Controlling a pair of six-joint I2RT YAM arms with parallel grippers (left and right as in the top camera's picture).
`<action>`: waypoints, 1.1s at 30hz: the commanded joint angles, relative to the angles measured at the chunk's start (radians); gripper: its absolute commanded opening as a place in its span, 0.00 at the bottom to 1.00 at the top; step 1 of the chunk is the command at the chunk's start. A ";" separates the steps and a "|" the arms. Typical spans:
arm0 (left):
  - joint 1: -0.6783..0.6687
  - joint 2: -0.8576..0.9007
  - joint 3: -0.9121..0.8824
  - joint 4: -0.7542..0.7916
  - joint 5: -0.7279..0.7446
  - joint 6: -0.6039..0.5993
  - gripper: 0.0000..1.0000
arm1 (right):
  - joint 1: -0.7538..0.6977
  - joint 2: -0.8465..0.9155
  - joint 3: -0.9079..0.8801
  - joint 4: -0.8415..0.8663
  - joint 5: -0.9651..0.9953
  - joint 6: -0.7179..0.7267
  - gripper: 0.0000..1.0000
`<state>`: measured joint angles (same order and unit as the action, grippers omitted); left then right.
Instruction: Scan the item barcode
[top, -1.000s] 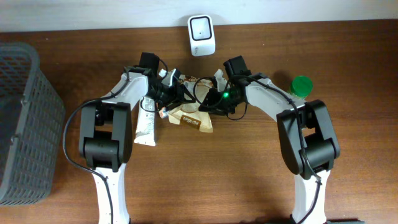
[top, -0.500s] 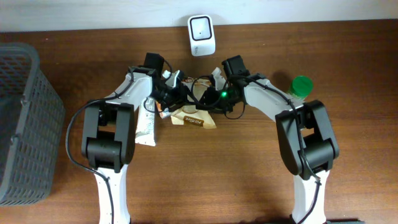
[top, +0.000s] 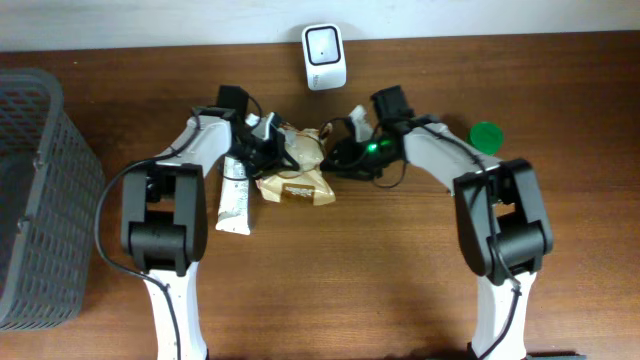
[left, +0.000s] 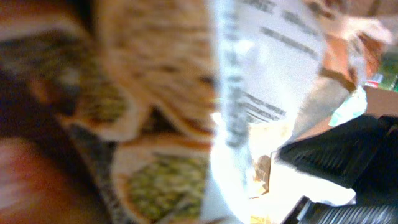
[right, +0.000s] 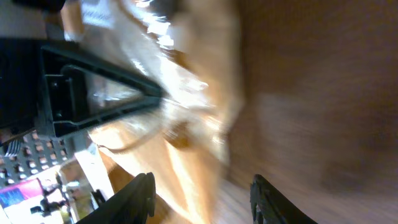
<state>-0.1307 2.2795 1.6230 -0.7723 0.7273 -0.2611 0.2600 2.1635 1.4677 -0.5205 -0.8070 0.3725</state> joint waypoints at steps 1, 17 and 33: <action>0.020 -0.119 -0.013 0.000 -0.152 0.141 0.00 | -0.038 0.006 0.004 -0.005 -0.054 -0.048 0.48; -0.022 -0.181 -0.013 -0.136 0.203 0.457 0.00 | 0.023 0.007 0.004 0.206 -0.124 -0.097 0.63; -0.033 -0.179 -0.024 -0.174 0.063 0.457 0.27 | -0.007 0.007 0.004 0.169 -0.033 -0.032 0.04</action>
<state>-0.1547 2.1395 1.6070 -0.9428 0.8692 0.1829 0.2752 2.1647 1.4677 -0.3321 -0.9192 0.2935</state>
